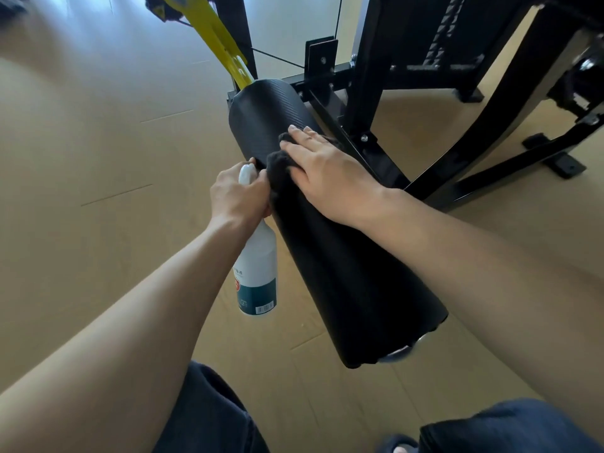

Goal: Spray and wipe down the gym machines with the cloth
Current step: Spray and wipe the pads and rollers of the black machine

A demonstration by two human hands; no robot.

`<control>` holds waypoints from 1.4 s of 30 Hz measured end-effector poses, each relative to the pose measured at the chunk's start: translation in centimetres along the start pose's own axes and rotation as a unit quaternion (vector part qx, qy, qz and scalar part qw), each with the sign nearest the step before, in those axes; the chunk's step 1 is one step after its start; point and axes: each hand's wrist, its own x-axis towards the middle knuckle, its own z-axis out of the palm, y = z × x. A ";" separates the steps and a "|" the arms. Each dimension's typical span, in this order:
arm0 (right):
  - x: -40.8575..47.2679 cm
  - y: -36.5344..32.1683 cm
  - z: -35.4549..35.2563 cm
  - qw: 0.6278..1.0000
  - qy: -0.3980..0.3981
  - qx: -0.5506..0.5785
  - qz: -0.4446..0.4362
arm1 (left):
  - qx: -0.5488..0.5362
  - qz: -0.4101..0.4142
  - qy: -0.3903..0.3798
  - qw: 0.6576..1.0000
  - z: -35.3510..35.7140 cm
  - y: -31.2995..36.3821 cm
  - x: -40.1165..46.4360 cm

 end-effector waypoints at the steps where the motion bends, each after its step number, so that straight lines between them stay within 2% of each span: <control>1: -0.6 -0.1 0.1 1.000 0.005 -0.003 0.002 | 0.001 0.000 -0.001 1.000 -0.1 -0.1 0.0; 6: -7.7 -0.6 1.3 0.993 0.039 -0.082 -0.075 | 0.005 -0.010 -0.022 1.000 -0.6 -0.4 0.2; 9: -13.0 -0.8 1.7 0.987 0.014 -0.120 -0.109 | 0.010 -0.018 -0.033 0.999 -0.9 -0.8 0.3; 12: -17.6 -1.4 1.9 0.980 -0.017 -0.106 -0.166 | 0.014 -0.032 -0.044 0.998 -1.0 -1.3 0.5; 14: -19.0 -1.3 0.7 0.987 -0.044 0.003 -0.153 | 0.018 -0.033 -0.049 0.998 -1.1 -1.3 0.6; 16: -18.0 -1.8 -2.5 0.976 -0.055 0.211 -0.021 | 0.022 -0.028 -0.051 0.998 -1.3 -1.2 0.6; 17: -16.9 -2.1 -4.2 0.938 -0.022 0.339 0.068 | 0.026 -0.026 -0.053 0.998 -1.4 -1.1 0.5; 19: -14.2 -0.8 -6.0 0.824 0.092 0.516 0.215 | 0.036 -0.017 -0.047 0.998 -1.7 -0.8 0.4; 21: -11.1 0.7 -7.3 0.695 0.163 0.645 0.273 | 0.049 0.008 -0.033 0.998 -1.9 -0.5 0.1; 22: -9.7 1.5 -7.4 0.643 0.194 0.687 0.278 | 0.054 0.028 -0.030 0.998 -2.0 -0.3 0.0; 23: -8.6 2.3 -7.0 0.610 0.221 0.707 0.282 | 0.056 0.052 -0.032 0.997 -2.0 -0.1 0.0; 24: -7.8 3.2 -6.1 0.607 0.238 0.699 0.294 | 0.059 0.072 -0.034 0.995 -1.9 0.0 -0.1; 26: -6.6 4.7 -3.6 0.651 0.227 0.642 0.335 | 0.075 0.092 -0.040 0.992 -1.7 0.1 -0.2; 28: -6.1 5.0 -1.4 0.703 0.158 0.594 0.359 | 0.085 0.083 -0.051 0.992 -1.5 -0.1 -0.3; 29: -5.9 4.8 -0.7 0.714 0.125 0.586 0.362 | 0.080 0.073 -0.054 0.993 -1.4 -0.1 -0.4; 31: -5.6 4.7 -0.2 0.717 0.104 0.579 0.374 | 0.054 0.050 -0.053 0.996 -1.2 0.0 -0.6; 34: -5.5 4.6 -0.8 0.702 0.115 0.597 0.370 | 0.030 0.035 -0.049 0.998 -1.3 0.2 -0.8; 39: -6.2 3.0 -1.5 0.764 0.115 0.550 0.319 | 0.050 0.001 -0.058 0.997 -1.7 -0.5 -0.7; 42: -6.4 1.9 -2.0 0.779 0.125 0.543 0.288 | 0.064 -0.034 -0.078 0.994 -2.0 -1.0 -0.3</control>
